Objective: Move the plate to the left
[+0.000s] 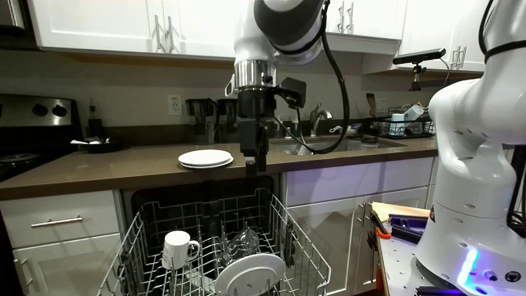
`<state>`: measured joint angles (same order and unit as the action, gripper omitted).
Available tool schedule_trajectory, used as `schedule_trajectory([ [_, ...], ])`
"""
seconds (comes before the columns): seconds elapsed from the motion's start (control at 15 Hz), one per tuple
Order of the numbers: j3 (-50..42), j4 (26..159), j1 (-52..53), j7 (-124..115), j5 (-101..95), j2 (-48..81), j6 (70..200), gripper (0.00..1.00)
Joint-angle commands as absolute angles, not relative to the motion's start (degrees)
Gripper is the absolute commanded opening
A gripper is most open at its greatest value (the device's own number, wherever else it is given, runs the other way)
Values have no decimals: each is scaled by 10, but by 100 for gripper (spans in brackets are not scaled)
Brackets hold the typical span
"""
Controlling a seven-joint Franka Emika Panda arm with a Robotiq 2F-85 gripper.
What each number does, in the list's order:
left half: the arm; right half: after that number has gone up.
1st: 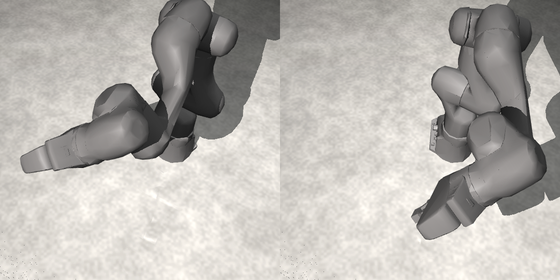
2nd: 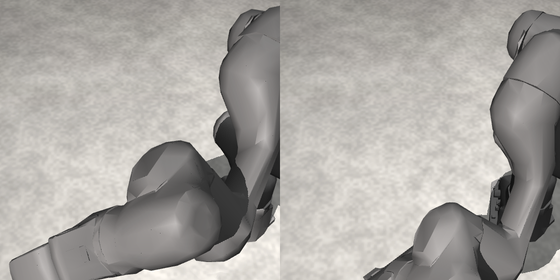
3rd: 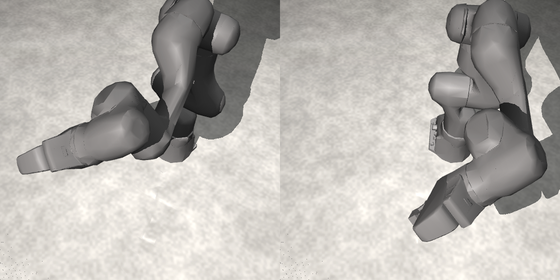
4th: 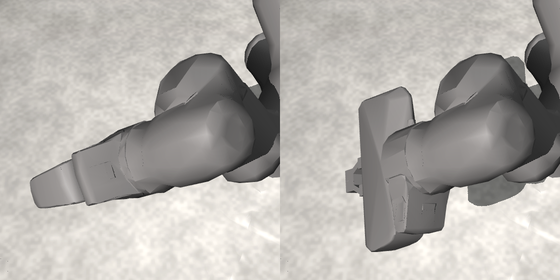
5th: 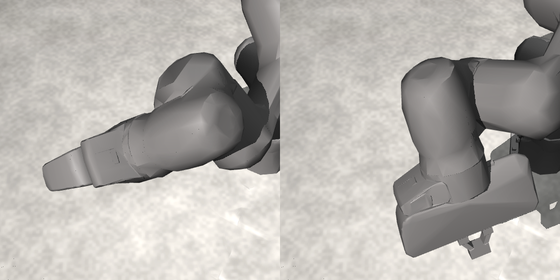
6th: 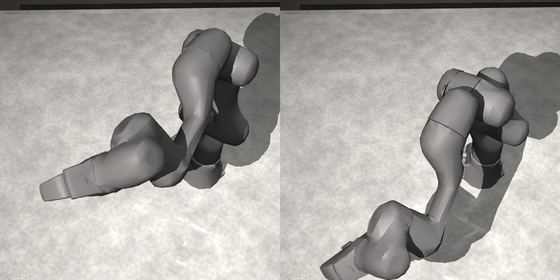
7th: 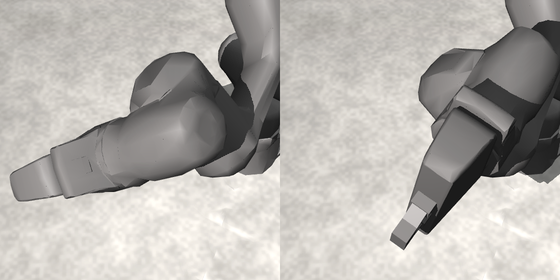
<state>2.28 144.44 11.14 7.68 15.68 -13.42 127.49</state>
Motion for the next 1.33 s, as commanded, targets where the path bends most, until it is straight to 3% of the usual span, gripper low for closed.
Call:
schedule_trajectory([
  [0.0,25,1429,95,112,156,-57,1354,100],
  [0.8,35,1423,85,94,156,-16,1378,100],
  [1.27,38,1423,81,143,159,59,1505,100],
])
